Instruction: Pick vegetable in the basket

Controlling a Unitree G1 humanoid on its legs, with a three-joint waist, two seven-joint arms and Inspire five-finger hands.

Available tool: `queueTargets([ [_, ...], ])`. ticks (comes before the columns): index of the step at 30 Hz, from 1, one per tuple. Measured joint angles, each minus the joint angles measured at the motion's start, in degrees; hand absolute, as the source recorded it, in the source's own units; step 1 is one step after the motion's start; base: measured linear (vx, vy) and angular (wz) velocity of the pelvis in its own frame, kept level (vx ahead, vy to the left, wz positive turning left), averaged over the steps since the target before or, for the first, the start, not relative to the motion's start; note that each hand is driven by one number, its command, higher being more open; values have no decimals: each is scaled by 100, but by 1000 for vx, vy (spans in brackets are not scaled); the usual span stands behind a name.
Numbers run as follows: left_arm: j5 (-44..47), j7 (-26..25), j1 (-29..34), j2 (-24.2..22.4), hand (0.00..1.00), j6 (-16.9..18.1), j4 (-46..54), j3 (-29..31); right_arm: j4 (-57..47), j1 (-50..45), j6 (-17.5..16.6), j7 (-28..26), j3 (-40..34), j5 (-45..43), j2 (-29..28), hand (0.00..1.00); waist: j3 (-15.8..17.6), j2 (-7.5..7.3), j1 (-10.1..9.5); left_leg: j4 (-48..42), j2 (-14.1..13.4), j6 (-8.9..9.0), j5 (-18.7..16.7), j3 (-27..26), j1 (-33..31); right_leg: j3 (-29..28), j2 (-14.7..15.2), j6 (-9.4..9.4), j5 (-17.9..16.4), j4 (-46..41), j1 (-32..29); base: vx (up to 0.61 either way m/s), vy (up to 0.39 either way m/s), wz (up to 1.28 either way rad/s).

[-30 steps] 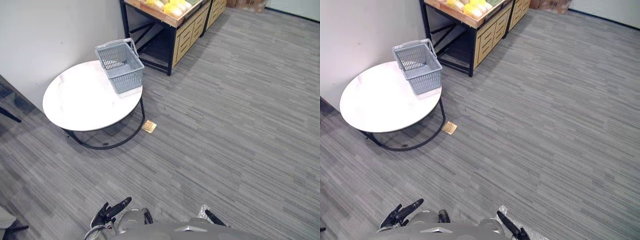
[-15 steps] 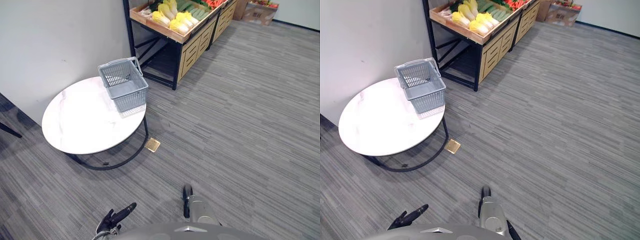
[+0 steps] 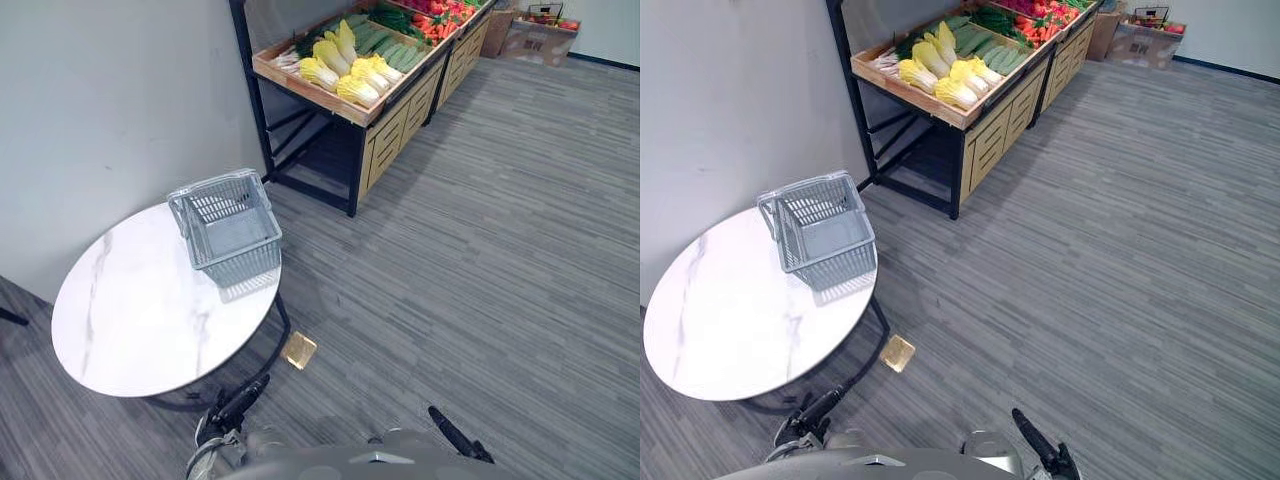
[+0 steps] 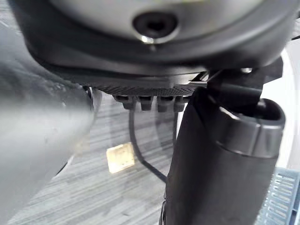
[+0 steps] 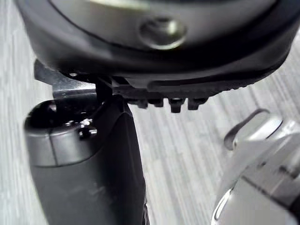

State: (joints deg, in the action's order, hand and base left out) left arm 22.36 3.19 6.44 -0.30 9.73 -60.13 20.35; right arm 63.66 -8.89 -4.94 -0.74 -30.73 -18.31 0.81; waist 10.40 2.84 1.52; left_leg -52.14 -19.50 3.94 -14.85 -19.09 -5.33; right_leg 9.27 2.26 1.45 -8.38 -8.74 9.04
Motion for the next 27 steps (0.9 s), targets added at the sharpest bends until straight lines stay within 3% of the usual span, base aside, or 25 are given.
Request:
queueTargets([
  [1,1,1,-11,28,100,6,3,-67,75,48,-1,10,1,0,1,100,39,-63,-12,322,144,44,-97,-8,-83,-21,115,-61,-6,35,66,282,212,-13],
  [2,3,-9,-19,84,100,-4,-8,-257,175,133,18,5,30,17,4,100,103,-184,-17,1184,508,121,-128,81,-233,-55,362,-271,-59,60,128,193,194,-13],
  [3,29,-5,-27,86,100,-27,-10,-280,190,136,27,-1,68,73,14,100,109,-191,-21,1788,660,190,-26,203,-262,-89,439,-380,-89,61,125,218,283,-23],
  [4,43,-16,-16,52,100,-32,-75,-452,179,130,61,-38,108,144,160,100,120,-30,-43,2966,815,25,912,452,-275,-170,398,-621,-183,61,127,220,285,-9],
  [5,136,-27,-117,199,100,-112,-152,-488,273,141,96,-41,264,261,135,100,141,-138,-50,3144,1092,-46,862,377,-148,-284,614,-707,-181,99,182,228,275,5],
  [8,195,-17,-194,379,100,-123,-119,-523,317,80,115,-16,341,469,-21,100,121,-571,-136,3427,1554,-224,919,179,-143,-160,899,-789,-66,380,244,244,154,26],
  [11,183,-15,-206,437,100,-117,-164,-664,312,89,101,7,278,509,-28,100,140,-574,-136,3419,1582,-364,897,-565,-77,-86,1061,-750,52,400,353,120,166,26],
  [15,176,-23,-209,497,100,-128,-301,-696,312,136,103,-3,326,630,-17,100,117,-564,-139,3766,1677,-568,847,-588,96,-102,1098,-794,107,273,316,22,48,-4],
  [18,174,-18,-236,480,100,-127,-439,-932,293,130,99,11,408,674,77,100,59,-437,-117,4642,1803,-514,913,-671,499,-168,1174,-791,125,-1322,-485,-25,55,-1],
  [21,111,-49,-235,567,100,-139,-499,-1034,126,49,23,0,365,614,-64,100,71,-457,-52,4982,1881,-454,1008,-459,968,-503,1248,-821,362,-3151,-1207,69,38,29],
  [22,78,-52,-236,593,100,-145,-511,-1053,118,50,27,-6,364,612,-66,100,60,-490,-25,4980,1875,-457,1010,-399,1012,-525,1252,-781,185,-3332,-1230,114,-15,54],
  [24,-53,-56,-240,627,100,-153,-568,-1121,118,47,40,-24,369,503,-87,100,25,-515,9,4975,1815,-457,1009,-162,1166,-546,1121,-769,-484,-3470,-1461,113,-62,52],
  [25,-53,-56,-246,622,100,-153,-568,-1115,119,45,42,-29,364,422,-88,100,24,-506,17,4971,1781,-457,1009,-100,1164,-562,1072,-745,-561,-3358,-1539,130,-101,54],
  [27,-66,-62,-272,533,100,-191,-576,-966,109,-4,55,-28,196,316,-102,100,36,-416,37,4812,1570,-426,992,310,1052,-1024,689,-707,-645,-2547,-1738,170,-183,76],
])
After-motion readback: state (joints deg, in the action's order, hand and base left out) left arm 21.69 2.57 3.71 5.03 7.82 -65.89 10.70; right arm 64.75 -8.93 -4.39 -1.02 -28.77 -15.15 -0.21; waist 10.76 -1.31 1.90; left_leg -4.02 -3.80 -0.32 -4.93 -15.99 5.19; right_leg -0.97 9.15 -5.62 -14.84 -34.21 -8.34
